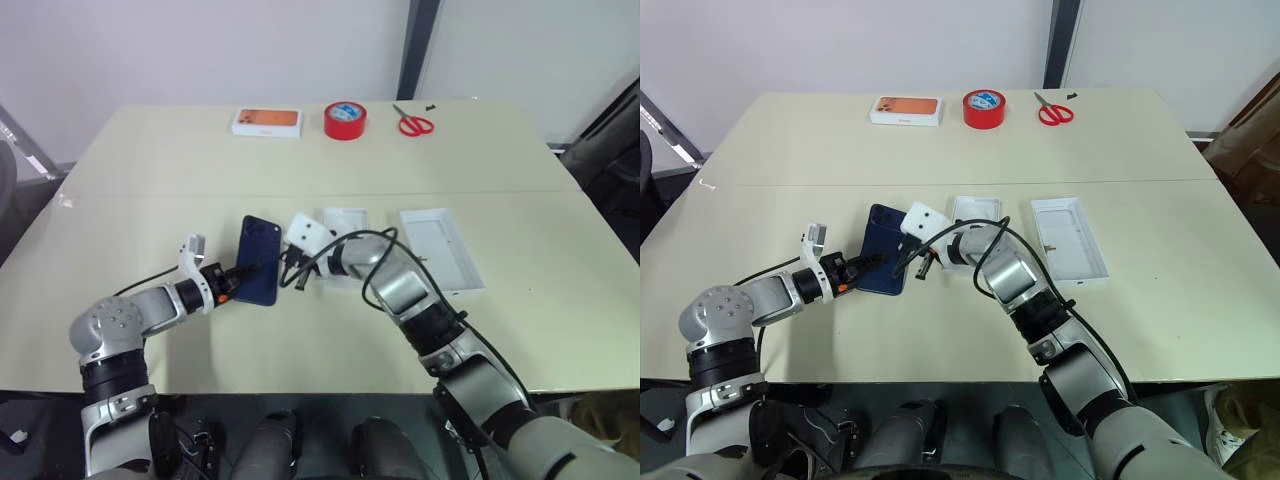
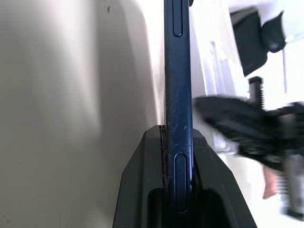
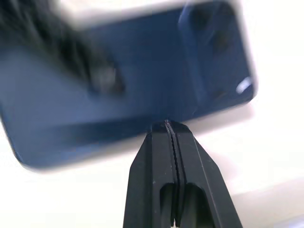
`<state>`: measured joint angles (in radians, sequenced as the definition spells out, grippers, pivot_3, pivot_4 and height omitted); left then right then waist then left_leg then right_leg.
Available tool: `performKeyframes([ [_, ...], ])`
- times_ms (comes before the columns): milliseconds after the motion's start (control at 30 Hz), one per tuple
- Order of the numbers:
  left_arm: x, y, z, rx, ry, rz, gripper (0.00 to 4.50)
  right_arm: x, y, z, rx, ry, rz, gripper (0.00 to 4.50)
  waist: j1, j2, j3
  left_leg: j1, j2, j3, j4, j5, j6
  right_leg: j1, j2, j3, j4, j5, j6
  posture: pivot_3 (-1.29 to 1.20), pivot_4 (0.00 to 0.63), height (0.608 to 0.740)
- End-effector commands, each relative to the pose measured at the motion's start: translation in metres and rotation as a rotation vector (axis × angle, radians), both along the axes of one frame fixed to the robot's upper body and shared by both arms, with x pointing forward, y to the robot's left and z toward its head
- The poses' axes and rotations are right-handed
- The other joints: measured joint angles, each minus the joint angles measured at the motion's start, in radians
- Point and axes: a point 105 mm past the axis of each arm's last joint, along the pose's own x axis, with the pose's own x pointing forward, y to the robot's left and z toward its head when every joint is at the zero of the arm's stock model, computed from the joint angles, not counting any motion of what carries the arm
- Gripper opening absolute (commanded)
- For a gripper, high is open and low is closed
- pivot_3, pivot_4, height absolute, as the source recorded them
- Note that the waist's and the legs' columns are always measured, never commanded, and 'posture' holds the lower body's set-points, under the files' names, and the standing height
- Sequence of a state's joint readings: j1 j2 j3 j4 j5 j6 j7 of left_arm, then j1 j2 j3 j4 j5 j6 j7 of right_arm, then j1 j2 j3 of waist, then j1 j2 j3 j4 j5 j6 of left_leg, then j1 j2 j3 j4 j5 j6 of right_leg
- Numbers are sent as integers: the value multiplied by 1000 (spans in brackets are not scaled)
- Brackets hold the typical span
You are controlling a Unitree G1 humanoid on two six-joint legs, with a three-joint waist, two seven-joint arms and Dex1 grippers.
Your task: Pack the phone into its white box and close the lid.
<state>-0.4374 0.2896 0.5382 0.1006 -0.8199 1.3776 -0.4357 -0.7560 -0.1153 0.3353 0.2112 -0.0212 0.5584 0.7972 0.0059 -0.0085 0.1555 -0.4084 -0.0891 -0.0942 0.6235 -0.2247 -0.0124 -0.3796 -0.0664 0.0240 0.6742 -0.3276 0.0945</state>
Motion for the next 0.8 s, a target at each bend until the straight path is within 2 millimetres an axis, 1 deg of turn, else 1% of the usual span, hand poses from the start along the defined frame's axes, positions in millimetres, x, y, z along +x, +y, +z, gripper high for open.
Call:
performKeyframes([
  [33,0,0,9,-75,-14,11,0,-12,-8,32,145,-5,78,846,-1,-1,1,0,0,0,0,0,0,0,0,0,0,0,0,0,150,734],
  [100,3,3,16,-103,-46,37,0,-18,-18,38,165,-20,106,1802,-1,-3,2,-1,0,0,-1,0,0,0,0,0,-1,0,0,0,150,734],
  [167,5,4,22,-101,-91,58,0,-25,-32,36,124,-42,139,2728,-2,-5,4,-1,0,0,-1,0,0,0,0,0,-3,0,0,0,150,734],
  [233,4,3,23,-115,-88,54,0,-31,-52,25,43,-53,163,2728,-3,-5,4,-3,0,0,-1,0,0,-1,0,0,-3,0,0,0,150,734],
  [267,4,2,22,-98,-86,54,0,-32,-62,19,-17,-81,170,2728,-3,-6,5,-3,0,0,-1,0,0,-2,0,0,-3,0,0,0,150,734],
  [333,3,0,20,-84,-84,56,0,-37,-78,9,-82,-81,189,2728,-5,-6,5,-3,0,0,-1,0,0,-2,0,0,-4,0,0,0,150,734],
  [400,4,-1,20,-108,-78,57,0,-39,-88,4,-126,-97,201,2728,-9,-6,5,-3,1,1,-2,0,0,-1,0,0,-4,0,0,0,150,734],
  [467,6,-4,23,-114,-89,57,0,-38,-97,-6,-180,-94,198,2728,-21,-7,6,-3,1,1,-2,0,0,1,0,0,-4,0,0,0,150,734],
  [567,7,-7,25,-107,-104,51,0,-38,-104,-17,-218,-91,196,2728,-23,-8,6,-3,2,1,-3,0,0,1,1,0,-4,0,0,0,150,734],
  [800,7,-8,28,-99,-115,43,0,-32,-102,-20,-193,-96,170,2728,-17,-10,8,-3,1,1,-3,2,-3,2,1,0,-5,0,0,0,150,734],
])
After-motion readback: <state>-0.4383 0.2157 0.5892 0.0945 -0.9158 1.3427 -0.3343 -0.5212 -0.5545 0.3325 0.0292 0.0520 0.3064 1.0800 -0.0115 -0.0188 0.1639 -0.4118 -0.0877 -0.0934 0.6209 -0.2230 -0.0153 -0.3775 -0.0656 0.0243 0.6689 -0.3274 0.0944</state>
